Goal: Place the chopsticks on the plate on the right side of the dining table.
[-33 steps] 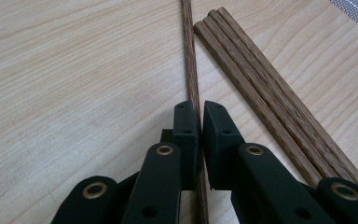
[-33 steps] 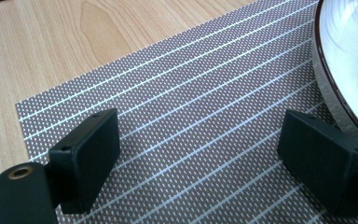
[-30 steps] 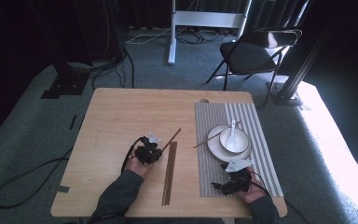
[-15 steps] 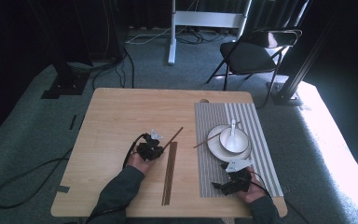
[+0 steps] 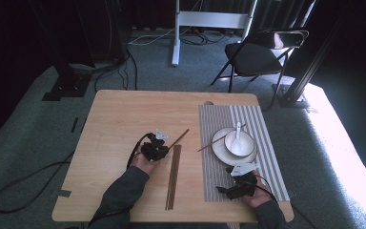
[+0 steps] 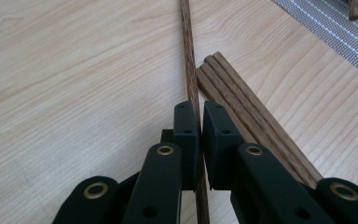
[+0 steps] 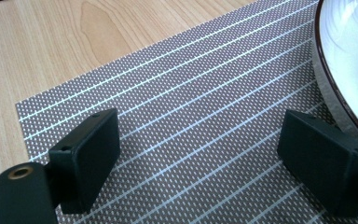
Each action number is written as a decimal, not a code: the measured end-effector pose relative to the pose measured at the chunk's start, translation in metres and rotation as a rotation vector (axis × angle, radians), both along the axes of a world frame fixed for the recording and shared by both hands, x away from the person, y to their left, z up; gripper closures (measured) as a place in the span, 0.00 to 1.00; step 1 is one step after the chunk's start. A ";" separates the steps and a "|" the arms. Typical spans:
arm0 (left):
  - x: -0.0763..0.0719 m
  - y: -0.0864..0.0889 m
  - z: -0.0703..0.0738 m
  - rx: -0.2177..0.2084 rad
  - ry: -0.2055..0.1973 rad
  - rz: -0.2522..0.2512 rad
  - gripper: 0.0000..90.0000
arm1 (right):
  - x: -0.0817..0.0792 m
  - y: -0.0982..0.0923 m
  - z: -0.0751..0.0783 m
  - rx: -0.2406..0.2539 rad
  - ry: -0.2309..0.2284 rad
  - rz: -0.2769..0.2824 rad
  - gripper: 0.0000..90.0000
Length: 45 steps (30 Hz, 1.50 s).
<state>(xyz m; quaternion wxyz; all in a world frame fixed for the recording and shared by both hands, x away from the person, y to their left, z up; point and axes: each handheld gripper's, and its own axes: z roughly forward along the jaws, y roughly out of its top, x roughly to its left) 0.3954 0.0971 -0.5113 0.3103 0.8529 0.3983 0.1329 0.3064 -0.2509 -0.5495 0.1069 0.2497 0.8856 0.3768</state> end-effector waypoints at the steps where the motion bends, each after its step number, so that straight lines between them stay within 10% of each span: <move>1: 0.000 0.000 0.001 -0.002 0.000 -0.001 0.94 | 0.000 0.000 0.000 -0.001 -0.001 0.001 0.14; 45: 0.001 -0.021 0.030 -0.058 -0.072 -0.048 0.95 | 0.000 0.000 0.000 -0.001 -0.001 0.001 0.14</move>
